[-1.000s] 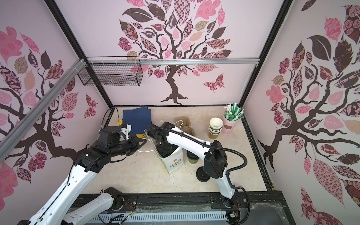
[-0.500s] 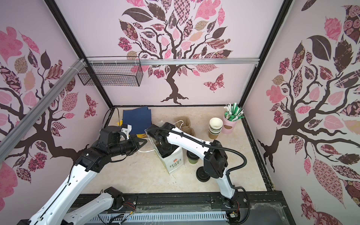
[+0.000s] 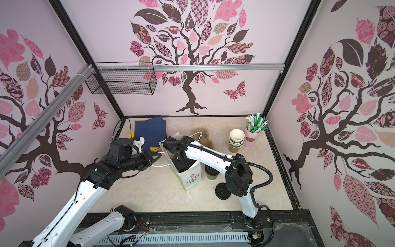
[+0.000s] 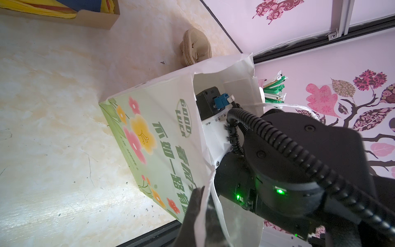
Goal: Pack the takeout coffee
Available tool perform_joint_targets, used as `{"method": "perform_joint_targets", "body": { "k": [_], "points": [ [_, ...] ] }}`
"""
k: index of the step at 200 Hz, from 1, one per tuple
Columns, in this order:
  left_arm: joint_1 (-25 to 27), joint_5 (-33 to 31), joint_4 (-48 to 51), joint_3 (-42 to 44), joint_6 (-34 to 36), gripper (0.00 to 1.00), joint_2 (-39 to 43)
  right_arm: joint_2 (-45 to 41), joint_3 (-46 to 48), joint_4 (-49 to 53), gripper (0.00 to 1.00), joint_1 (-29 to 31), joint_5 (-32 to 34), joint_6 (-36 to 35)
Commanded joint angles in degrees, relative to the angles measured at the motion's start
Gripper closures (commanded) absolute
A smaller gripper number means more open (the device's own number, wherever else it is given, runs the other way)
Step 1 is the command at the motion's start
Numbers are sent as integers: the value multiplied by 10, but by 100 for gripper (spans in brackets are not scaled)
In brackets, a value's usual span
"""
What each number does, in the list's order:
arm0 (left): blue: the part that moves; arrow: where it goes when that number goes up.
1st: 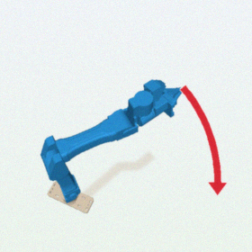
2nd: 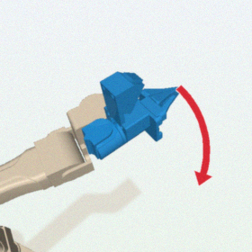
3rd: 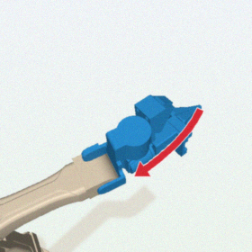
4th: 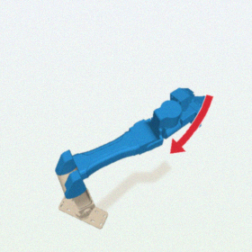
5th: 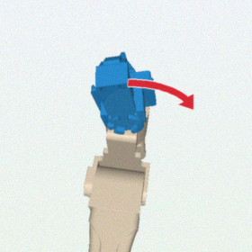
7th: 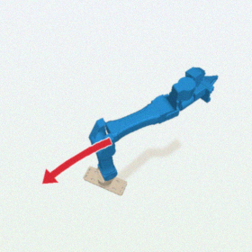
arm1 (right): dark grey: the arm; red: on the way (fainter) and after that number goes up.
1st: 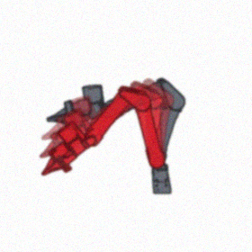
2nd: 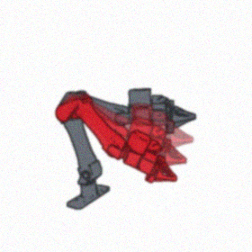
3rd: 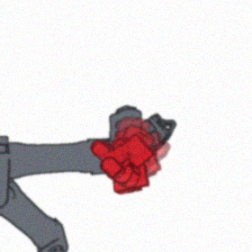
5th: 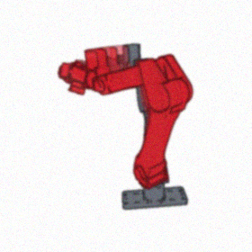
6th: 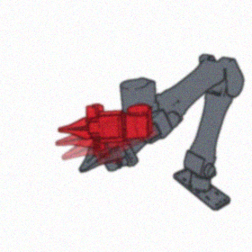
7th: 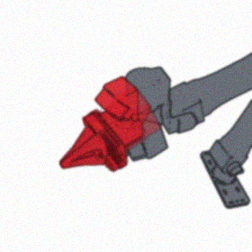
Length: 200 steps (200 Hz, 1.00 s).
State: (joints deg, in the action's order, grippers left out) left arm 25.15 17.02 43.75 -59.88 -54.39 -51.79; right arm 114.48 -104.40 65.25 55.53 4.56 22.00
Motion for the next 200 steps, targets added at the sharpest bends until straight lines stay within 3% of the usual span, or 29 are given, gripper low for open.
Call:
{"method": "perform_joint_targets", "body": {
  "k": [1, 64, 142, 200],
  "points": [
    [-2, -1, -4, 14, 4, 100, 2, 43, 43, 27, 45, -2, -17, 1],
    [-3, -5, -4, 15, 4, 100, 1, 13, 49, 58, 46, -1, -19, 1],
    [-2, -11, -5, 15, 2, 100, 1, 15, 120, 43, 46, -1, -32, 2],
    [-2, -12, -6, 12, 2, 100, -1, 17, 103, 73, 47, 1, -32, -6]
  ]
}}
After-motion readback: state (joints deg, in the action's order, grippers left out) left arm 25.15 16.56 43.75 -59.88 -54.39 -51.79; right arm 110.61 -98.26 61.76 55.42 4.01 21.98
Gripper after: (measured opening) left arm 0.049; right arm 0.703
